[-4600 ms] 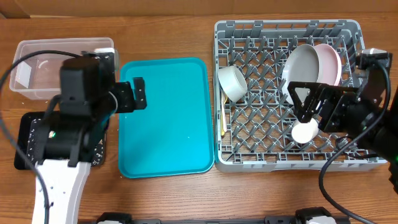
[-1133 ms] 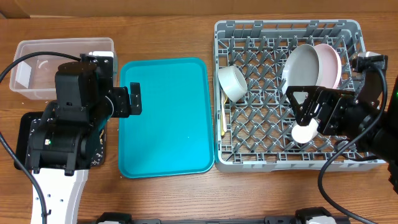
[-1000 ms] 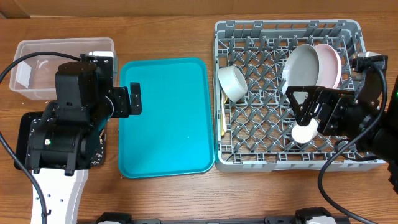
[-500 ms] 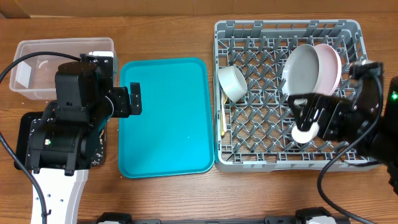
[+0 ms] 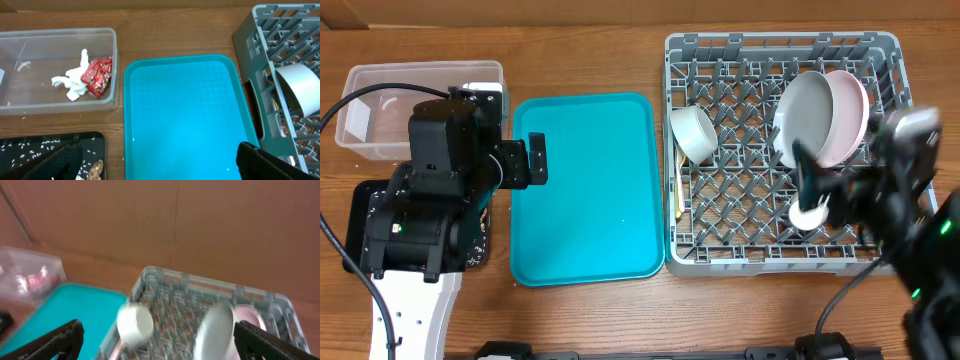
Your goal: Sort waste into correct bins and load items into the dishwasher rack
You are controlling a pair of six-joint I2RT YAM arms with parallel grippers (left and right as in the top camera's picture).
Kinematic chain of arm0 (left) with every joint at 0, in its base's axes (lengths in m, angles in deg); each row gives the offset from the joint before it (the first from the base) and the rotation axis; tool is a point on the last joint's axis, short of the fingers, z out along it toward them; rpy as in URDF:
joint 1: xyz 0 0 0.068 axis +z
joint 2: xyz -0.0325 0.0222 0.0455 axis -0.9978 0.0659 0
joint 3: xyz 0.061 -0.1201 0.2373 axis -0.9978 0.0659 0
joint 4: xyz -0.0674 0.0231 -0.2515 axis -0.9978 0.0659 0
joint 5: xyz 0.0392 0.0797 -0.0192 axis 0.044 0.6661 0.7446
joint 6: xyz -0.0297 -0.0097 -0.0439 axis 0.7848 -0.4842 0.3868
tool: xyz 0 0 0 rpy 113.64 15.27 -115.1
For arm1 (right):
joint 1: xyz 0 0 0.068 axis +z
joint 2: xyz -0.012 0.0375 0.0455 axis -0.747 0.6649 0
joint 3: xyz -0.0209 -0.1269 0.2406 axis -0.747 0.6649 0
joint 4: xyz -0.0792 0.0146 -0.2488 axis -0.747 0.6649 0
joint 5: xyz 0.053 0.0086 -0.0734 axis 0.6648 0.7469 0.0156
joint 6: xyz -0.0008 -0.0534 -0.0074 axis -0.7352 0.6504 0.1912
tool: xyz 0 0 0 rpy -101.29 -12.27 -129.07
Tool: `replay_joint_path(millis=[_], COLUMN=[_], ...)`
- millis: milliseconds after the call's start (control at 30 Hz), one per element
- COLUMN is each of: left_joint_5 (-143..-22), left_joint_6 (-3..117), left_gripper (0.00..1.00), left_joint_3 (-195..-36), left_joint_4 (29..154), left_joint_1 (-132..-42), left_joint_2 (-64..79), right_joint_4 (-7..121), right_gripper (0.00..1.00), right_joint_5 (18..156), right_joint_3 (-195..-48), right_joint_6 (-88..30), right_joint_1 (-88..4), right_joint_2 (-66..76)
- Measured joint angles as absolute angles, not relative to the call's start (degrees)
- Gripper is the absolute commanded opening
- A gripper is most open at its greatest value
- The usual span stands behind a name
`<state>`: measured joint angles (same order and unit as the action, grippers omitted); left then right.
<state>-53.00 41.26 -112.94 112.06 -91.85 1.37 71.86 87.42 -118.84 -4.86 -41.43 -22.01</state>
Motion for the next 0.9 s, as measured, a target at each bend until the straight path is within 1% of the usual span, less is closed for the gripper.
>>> replay_joint_path(millis=[267, 333, 433, 567, 800, 900], left_joint_5=[-53.00, -53.00, -53.00, -53.00, -53.00, -53.00], left_joint_6=[41.26, 41.26, 41.26, 41.26, 41.26, 41.26], left_gripper=[1.00, 1.00, 1.00, 1.00, 1.00, 1.00], left_joint_3=[-112.94, -112.94, -112.94, -112.94, -112.94, -112.94], left_joint_4=[112.10, 112.10, 112.10, 112.06, 112.08, 112.08], left_joint_1=[-91.85, -91.85, -91.85, -91.85, -91.85, -91.85], left_joint_2=[1.37, 1.37, 1.37, 1.37, 1.37, 1.37], right_joint_4=[69.61, 66.97, 58.82, 50.95, 38.75, 34.60], right_gripper=[1.00, 1.00, 1.00, 1.00, 1.00, 1.00], right_joint_5=[87.07, 87.09, 87.79, 89.52, 92.14, 93.45], right_joint_3=[-95.32, -89.71, -78.69, -65.80, -53.88, -51.52], right_joint_6=[-0.84, -0.62, -0.36, -0.10, -0.01, 0.03], right_joint_1=[-41.43, -41.43, -41.41, -41.43, -41.43, -41.43], right_joint_2=[-37.13, -40.70, -47.45, -56.15, -64.32, -64.85])
